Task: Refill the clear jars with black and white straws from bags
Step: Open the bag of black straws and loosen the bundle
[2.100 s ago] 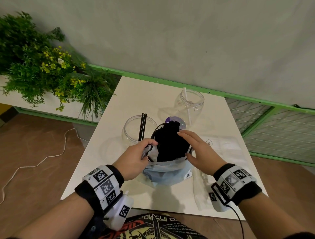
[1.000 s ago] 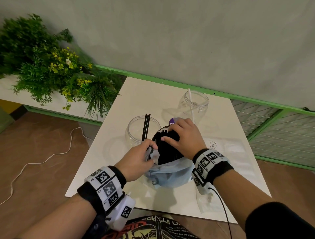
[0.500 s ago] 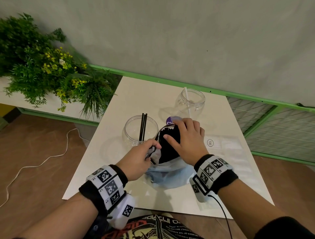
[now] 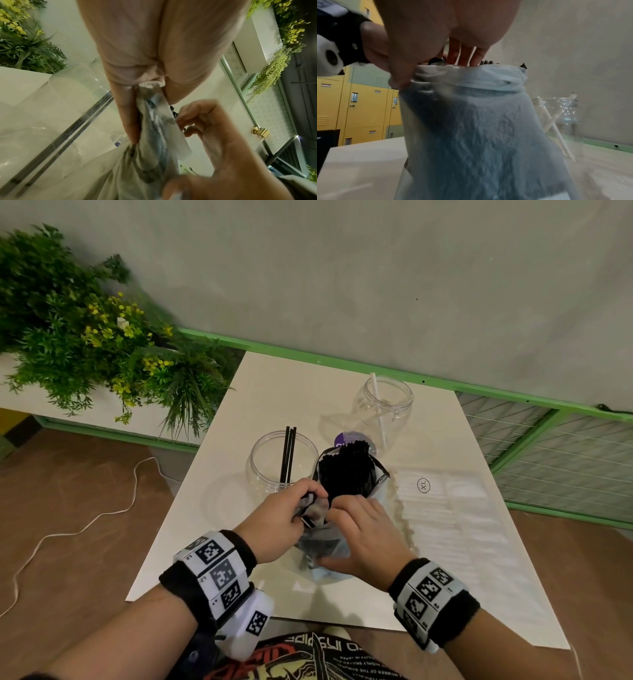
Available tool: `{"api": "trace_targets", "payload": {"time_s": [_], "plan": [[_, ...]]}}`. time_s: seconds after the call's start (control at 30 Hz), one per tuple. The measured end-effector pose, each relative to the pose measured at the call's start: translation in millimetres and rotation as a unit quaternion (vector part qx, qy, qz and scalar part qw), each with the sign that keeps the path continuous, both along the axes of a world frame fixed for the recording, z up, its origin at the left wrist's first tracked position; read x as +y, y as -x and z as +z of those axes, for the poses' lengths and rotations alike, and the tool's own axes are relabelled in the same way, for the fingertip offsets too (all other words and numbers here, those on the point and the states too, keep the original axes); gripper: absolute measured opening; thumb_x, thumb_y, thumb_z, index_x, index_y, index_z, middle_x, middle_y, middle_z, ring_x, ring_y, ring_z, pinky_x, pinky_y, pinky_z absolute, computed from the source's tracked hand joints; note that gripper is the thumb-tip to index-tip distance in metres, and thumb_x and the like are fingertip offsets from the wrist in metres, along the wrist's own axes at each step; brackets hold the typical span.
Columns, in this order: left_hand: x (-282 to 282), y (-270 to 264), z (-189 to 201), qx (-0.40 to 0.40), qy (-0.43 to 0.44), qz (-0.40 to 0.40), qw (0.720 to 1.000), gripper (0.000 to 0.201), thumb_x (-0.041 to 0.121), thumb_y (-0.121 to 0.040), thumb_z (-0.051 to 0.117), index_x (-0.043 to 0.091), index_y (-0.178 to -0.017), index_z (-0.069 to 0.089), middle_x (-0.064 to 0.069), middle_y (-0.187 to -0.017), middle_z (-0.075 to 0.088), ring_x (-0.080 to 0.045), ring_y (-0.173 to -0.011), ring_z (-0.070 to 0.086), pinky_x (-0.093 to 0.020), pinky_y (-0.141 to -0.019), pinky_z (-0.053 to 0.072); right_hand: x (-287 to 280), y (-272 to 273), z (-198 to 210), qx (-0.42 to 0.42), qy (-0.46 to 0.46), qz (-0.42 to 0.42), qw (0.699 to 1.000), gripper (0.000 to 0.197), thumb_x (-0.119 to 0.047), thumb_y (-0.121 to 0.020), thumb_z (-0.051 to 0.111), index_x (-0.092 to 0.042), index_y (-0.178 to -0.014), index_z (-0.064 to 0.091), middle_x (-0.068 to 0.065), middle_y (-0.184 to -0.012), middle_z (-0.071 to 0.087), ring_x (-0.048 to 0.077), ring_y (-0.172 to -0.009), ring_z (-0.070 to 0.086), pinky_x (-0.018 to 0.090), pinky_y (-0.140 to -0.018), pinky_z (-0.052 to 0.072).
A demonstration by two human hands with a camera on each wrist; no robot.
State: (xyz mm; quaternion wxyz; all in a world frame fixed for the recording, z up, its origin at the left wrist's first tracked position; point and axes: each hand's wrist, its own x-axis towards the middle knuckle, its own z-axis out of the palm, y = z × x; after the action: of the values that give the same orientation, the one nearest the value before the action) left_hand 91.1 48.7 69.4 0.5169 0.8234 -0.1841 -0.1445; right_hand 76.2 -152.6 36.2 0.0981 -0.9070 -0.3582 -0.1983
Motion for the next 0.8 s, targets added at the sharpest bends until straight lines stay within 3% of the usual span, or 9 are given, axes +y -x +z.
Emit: {"api": "trace_targets", "payload": {"time_s": [0.07, 0.17, 0.3, 0.37, 0.47, 0.63, 0.73, 0.8], "plan": [[0, 1, 1, -0.002, 0.005, -0.003, 1.000, 0.059, -0.011, -0.076, 0.040, 0.038, -0.108, 0.050, 0.002, -0.106, 0.063, -0.012, -0.100, 0.060, -0.035, -0.091, 0.049, 1, 0, -6, 0.006, 0.043, -0.013, 0.999, 0.053, -0.056, -0.072, 0.061, -0.016, -0.105, 0.056, -0.001, -0.097, 0.059, 0.022, -0.087, 0.057, 0.033, -0.078, 0.037], [-2, 2, 1, -0.005, 0.002, -0.001, 1.000, 0.055, -0.005, -0.077, 0.042, 0.040, -0.106, 0.048, -0.002, -0.103, 0.062, -0.019, -0.096, 0.059, -0.041, -0.089, 0.049, 4, 0, -14, -0.012, 0.064, -0.028, 0.997, 0.036, -0.052, -0.082, 0.059, -0.016, -0.088, 0.058, -0.003, -0.077, 0.059, 0.019, -0.070, 0.052, 0.033, -0.069, 0.036], [0, 2, -1, -0.007, -0.019, -0.014, 1.000, 0.041, 0.008, -0.082, 0.056, 0.037, -0.111, 0.046, 0.003, -0.099, 0.062, -0.013, -0.092, 0.059, -0.034, -0.084, 0.050, 4, -2, -19, -0.009, 0.066, -0.061, 0.996, 0.049, -0.038, -0.063, 0.083, -0.020, -0.086, 0.043, -0.006, -0.069, 0.055, 0.017, -0.058, 0.052, 0.029, -0.060, 0.027], [3, 1, -2, -0.020, -0.072, -0.026, 0.997, 0.045, 0.022, -0.081, 0.065, 0.035, -0.116, 0.040, 0.009, -0.104, 0.059, -0.005, -0.095, 0.056, -0.026, -0.082, 0.046, 2, -4, -18, -0.007, 0.044, -0.078, 0.996, 0.057, -0.031, -0.056, 0.087, -0.021, -0.086, 0.039, -0.005, -0.072, 0.053, 0.017, -0.061, 0.050, 0.027, -0.058, 0.030], [2, 1, 0, -0.027, -0.109, -0.024, 0.993, 0.051, 0.036, -0.081, 0.070, 0.034, -0.119, 0.036, 0.009, -0.107, 0.058, -0.003, -0.095, 0.056, -0.023, -0.080, 0.047, 0, -5, -18, -0.010, -0.005, -0.090, 0.996, 0.054, -0.026, -0.058, 0.086, -0.020, -0.084, 0.039, -0.002, -0.074, 0.049, 0.018, -0.062, 0.045, 0.027, -0.056, 0.033], [-9, 2, -2, -0.021, -0.072, 0.023, 0.997, 0.042, 0.009, -0.082, 0.066, 0.032, -0.105, 0.040, 0.005, -0.089, 0.063, -0.008, -0.077, 0.063, -0.022, -0.070, 0.051, -3, -1, -11, 0.015, -0.088, -0.145, 0.985, 0.043, -0.039, -0.066, 0.069, -0.023, -0.077, 0.031, -0.004, -0.060, 0.045, 0.019, -0.041, 0.037, 0.020, -0.047, 0.021], [-11, 2, -4, -0.031, -0.054, 0.046, 0.997, 0.041, 0.005, -0.082, 0.063, 0.036, -0.096, 0.041, 0.004, -0.093, 0.064, -0.006, -0.081, 0.062, -0.023, -0.076, 0.051, -9, 3, -10, 0.042, -0.126, -0.129, 0.983, 0.035, -0.045, -0.074, 0.058, -0.025, -0.074, 0.030, -0.005, -0.056, 0.041, 0.015, -0.043, 0.032, 0.020, -0.046, 0.021], [-12, 2, -3, -0.028, -0.046, 0.048, 0.997, 0.041, 0.004, -0.078, 0.061, 0.036, -0.095, 0.042, 0.004, -0.093, 0.062, -0.006, -0.080, 0.059, -0.022, -0.074, 0.049, -16, 7, -9, 0.076, -0.110, -0.104, 0.986, 0.032, -0.051, -0.082, 0.055, -0.024, -0.075, 0.039, -0.008, -0.060, 0.046, 0.010, -0.048, 0.036, 0.019, -0.050, 0.025]]}}
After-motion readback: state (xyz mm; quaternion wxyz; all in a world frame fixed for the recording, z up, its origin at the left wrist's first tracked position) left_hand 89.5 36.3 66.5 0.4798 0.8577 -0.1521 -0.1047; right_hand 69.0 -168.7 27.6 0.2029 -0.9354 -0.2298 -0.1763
